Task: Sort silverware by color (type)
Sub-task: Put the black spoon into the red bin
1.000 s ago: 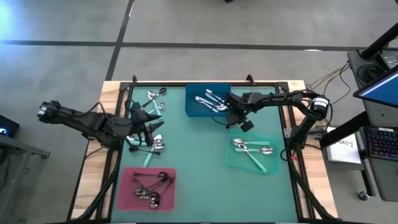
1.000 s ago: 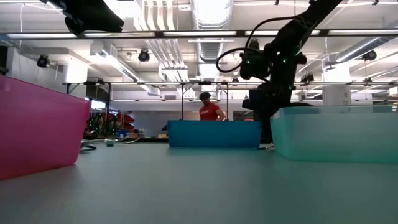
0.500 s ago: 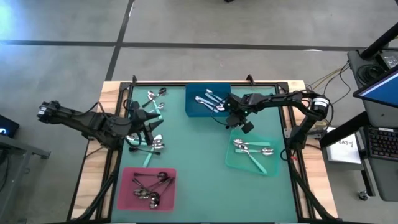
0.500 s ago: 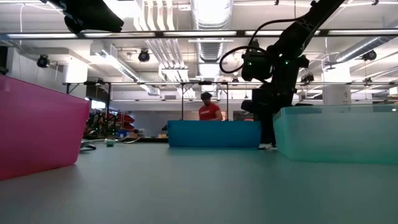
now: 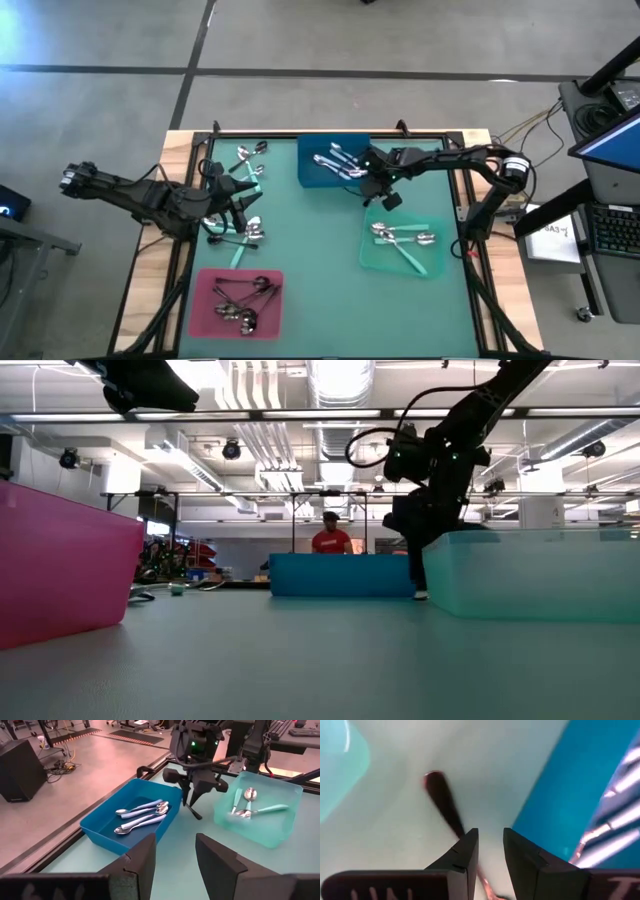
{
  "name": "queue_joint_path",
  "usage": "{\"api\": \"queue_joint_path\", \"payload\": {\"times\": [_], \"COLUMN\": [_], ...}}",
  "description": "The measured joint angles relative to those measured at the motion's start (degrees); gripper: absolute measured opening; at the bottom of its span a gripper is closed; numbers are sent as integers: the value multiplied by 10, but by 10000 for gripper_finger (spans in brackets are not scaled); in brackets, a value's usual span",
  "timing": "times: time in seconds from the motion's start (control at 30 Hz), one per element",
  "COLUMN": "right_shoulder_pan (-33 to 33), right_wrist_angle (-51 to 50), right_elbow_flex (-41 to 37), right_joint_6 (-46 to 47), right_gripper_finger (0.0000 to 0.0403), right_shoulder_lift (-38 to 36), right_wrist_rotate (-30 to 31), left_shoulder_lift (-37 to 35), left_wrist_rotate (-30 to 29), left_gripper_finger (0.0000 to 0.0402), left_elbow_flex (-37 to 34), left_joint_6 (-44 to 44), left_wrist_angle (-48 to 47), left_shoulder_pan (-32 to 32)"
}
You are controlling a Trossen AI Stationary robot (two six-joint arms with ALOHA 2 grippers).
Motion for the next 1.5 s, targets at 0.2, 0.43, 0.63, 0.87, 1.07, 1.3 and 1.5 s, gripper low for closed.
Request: {"api": "queue_joint_path", "payload": {"times": [0.2,0.43,0.63,0.87,1.07,1.3,1.5], "right_shoulder_pan": [-21,-72,-125,-158,-179,-216,-243], "right_wrist_angle": [-26,-70,-59,-54,-48,-58,-86], "right_elbow_flex": [10,7,3,3,4,4,6], "right_joint_6": [28,28,24,17,17,19,20], "right_gripper_finger": [82,82,82,75,63,62,62], "right_shoulder_lift": [-23,-50,-20,24,35,35,35], "right_wrist_rotate": [-2,-14,-45,-45,-49,-41,-35], "left_shoulder_lift": [0,0,0,0,0,0,0], "left_wrist_rotate": [0,0,0,0,-1,-1,-1], "left_gripper_finger": [123,123,123,123,123,123,123], "left_elbow_flex": [0,0,0,0,0,0,0], "left_joint_6": [-3,-4,-9,-17,-17,-17,-17], "left_wrist_angle": [0,0,0,0,0,1,1], "left_shoulder_pan": [0,0,0,0,0,0,0]}}
